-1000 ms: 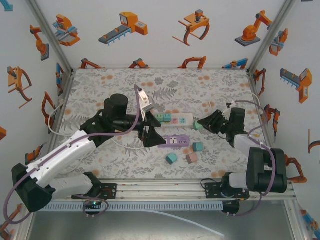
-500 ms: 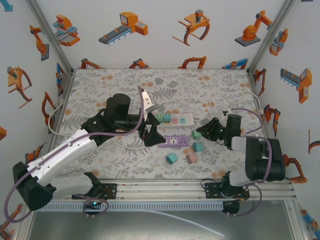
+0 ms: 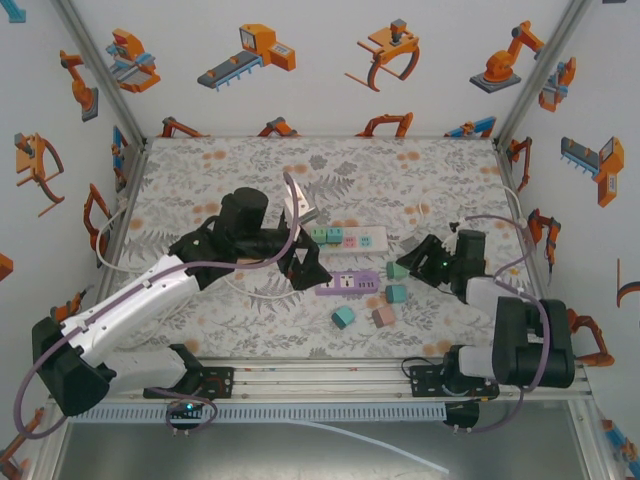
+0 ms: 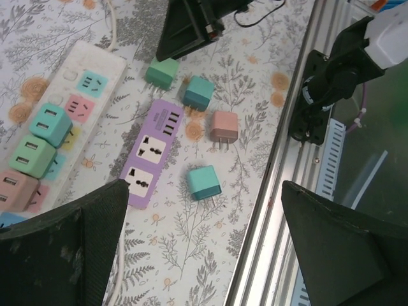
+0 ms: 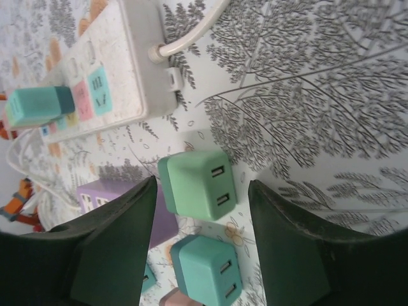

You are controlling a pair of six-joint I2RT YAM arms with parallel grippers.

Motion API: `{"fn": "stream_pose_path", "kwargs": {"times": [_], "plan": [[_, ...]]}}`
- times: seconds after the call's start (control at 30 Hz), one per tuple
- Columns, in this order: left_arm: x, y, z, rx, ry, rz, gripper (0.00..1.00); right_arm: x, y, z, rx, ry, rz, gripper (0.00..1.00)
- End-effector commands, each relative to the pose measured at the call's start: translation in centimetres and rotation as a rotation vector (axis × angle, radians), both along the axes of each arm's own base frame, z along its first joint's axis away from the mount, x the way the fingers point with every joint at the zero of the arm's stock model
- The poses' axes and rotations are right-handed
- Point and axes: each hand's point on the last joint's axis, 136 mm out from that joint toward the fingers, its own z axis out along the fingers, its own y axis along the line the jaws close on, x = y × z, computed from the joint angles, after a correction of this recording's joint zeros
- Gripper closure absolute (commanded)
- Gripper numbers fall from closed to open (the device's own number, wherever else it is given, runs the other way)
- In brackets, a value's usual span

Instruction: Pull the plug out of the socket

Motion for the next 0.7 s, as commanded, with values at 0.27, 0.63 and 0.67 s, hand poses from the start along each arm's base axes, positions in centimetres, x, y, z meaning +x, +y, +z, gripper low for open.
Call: {"fn": "stream_pose_path", "kwargs": {"times": [0.27,0.63,0.67], "plan": [[4.8,2.0,0.0,0.084,-0.08,0.282,0.03,0.9,-1.8,12.4,-0.232,-0.374,0.008,0.41],[12.4,7.5,-2.4,-0.085,0.116,0.724,0.03,0.0,8.3,24.2,-0.615,-1.137,0.51,0.34],[13.0,8.2,-2.8,-0.093,0.145,0.757,0.03,-0.2,9.3,24.3,-0.642,-1.176,0.575,0.33]]}}
